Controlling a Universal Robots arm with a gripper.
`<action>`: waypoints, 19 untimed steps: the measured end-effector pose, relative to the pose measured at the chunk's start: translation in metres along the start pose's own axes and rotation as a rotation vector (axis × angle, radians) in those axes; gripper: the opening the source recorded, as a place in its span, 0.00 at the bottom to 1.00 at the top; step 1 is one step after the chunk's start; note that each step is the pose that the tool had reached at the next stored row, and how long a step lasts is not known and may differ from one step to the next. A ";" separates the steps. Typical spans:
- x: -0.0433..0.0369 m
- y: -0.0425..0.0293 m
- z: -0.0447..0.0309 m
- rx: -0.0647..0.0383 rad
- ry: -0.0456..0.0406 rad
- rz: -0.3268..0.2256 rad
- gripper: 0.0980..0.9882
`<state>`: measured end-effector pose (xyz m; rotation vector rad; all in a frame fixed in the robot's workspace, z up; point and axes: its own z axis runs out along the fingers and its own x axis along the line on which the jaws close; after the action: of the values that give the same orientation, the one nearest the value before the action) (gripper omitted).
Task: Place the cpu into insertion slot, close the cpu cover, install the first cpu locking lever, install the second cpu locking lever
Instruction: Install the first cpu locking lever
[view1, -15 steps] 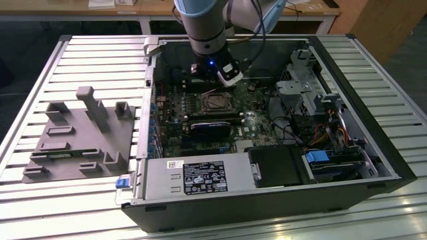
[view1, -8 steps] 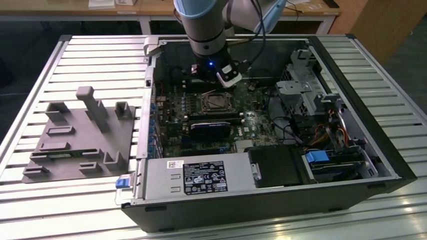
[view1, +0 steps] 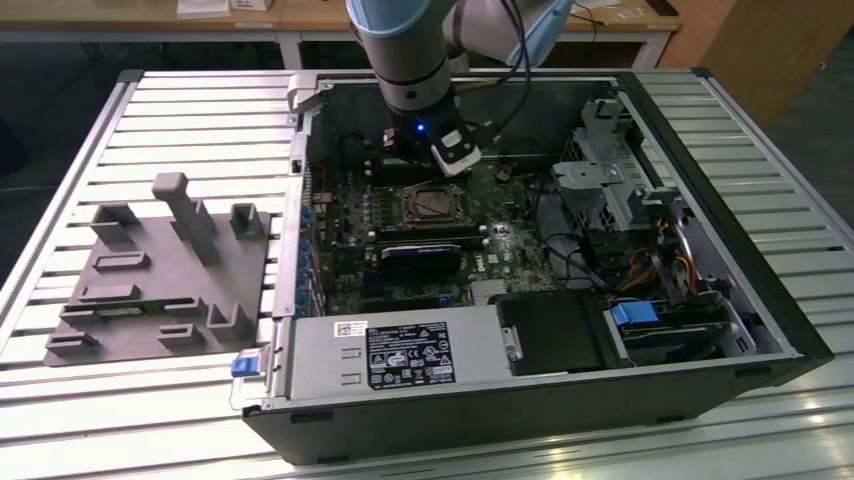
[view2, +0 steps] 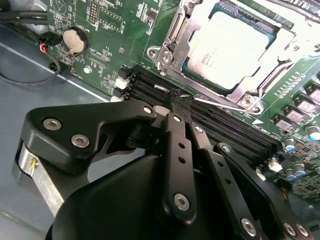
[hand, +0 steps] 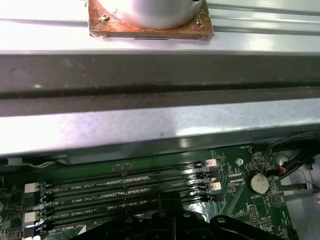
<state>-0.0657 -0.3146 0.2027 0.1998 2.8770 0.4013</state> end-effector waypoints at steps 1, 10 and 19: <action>0.0001 0.0000 0.0003 0.002 -0.0015 0.005 0.01; 0.0009 0.0002 0.0036 0.011 -0.0141 0.046 0.01; 0.0053 -0.0009 0.0060 0.019 -0.0220 0.070 0.01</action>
<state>-0.0695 -0.3131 0.1957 0.3075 2.8594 0.3817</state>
